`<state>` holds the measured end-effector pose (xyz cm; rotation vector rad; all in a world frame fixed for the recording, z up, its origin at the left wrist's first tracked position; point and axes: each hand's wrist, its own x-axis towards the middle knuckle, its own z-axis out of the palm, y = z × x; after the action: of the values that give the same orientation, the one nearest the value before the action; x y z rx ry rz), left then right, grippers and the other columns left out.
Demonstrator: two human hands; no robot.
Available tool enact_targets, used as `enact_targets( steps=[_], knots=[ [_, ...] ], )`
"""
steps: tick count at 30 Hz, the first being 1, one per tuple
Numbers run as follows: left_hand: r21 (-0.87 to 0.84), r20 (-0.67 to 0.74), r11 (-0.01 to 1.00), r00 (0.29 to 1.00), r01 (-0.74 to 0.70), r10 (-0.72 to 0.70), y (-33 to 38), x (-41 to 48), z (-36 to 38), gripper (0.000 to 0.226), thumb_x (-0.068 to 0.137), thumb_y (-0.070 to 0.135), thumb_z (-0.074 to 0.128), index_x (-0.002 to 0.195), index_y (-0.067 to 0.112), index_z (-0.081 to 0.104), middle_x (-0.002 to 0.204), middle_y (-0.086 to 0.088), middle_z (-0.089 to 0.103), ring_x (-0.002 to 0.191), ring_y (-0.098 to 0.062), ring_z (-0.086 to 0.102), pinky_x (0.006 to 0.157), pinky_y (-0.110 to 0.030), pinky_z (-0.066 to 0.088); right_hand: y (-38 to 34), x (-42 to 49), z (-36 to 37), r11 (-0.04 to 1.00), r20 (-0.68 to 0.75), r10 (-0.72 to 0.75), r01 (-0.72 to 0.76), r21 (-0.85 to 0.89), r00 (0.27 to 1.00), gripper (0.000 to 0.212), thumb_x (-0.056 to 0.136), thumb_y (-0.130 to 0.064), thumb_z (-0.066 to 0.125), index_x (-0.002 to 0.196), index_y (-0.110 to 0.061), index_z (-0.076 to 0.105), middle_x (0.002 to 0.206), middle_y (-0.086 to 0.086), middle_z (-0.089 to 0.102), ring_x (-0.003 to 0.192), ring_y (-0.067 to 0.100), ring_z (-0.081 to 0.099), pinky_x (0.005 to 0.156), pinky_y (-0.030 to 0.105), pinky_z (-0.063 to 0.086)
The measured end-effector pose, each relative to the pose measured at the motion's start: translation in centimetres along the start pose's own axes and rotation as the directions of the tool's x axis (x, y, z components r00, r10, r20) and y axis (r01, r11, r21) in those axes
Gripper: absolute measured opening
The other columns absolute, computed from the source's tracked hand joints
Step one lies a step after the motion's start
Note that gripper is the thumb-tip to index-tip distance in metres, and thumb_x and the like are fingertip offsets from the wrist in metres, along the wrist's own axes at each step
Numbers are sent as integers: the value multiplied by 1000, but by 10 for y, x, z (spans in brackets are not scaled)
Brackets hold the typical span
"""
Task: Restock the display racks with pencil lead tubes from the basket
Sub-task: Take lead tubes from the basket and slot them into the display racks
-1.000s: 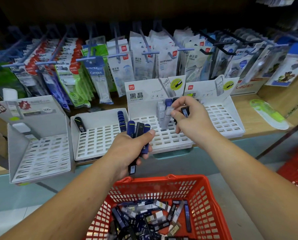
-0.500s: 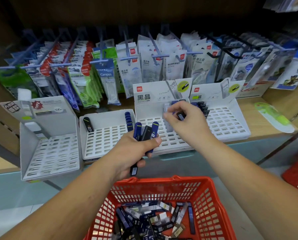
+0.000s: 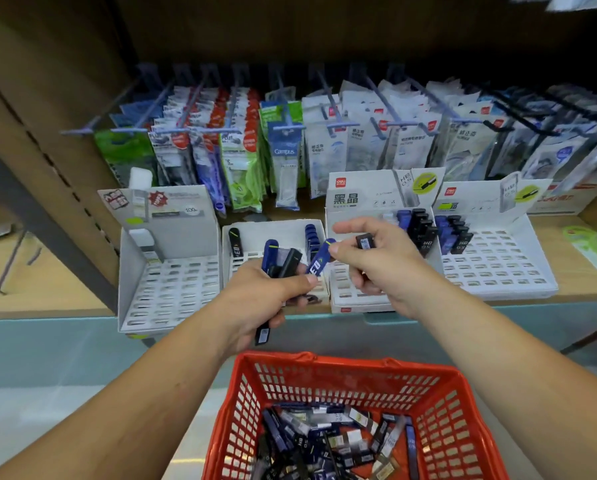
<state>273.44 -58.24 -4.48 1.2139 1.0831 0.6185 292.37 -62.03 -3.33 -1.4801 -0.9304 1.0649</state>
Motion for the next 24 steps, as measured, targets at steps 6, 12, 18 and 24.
enact_targets(
  steps=[6, 12, 18, 24],
  knots=[
    [-30, -51, 999, 998, 42, -44, -2, 7, -13, 8, 90, 10, 76, 94, 13, 70, 79, -7, 72, 63, -11, 66, 39, -21, 31, -4, 12, 9, 932, -101, -231, 191, -307, 968, 12, 93, -9, 72, 97, -21, 74, 74, -11, 65, 51, 11, 55, 54, 28, 50],
    [-41, 22, 987, 987, 158, -157, -9, 14, -19, 17, 85, -2, 73, 97, 8, 68, 73, -10, 60, 55, -13, 50, 42, -23, 33, 14, 22, 6, 800, -4, -363, 310, -513, 932, 18, 92, -9, 73, 92, -26, 70, 82, -15, 67, 73, -8, 59, 69, 6, 42],
    [-160, 107, 973, 983, 167, -151, -8, 17, -18, 5, 94, 2, 69, 97, 6, 68, 87, -13, 65, 65, -14, 56, 47, -22, 39, 22, 31, 7, 751, 45, -382, 339, -566, 923, 19, 92, -10, 73, 93, -28, 71, 84, -17, 69, 79, -6, 61, 72, 3, 42],
    [-11, 64, 989, 988, 145, -144, -8, 13, -21, 26, 95, 36, 73, 109, 14, 69, 79, -6, 71, 64, -12, 62, 41, -22, 33, 27, 32, 9, 715, 99, -336, 322, -621, 937, 15, 93, -13, 73, 95, -28, 73, 87, -20, 69, 89, 4, 65, 88, 31, 53]
  ],
)
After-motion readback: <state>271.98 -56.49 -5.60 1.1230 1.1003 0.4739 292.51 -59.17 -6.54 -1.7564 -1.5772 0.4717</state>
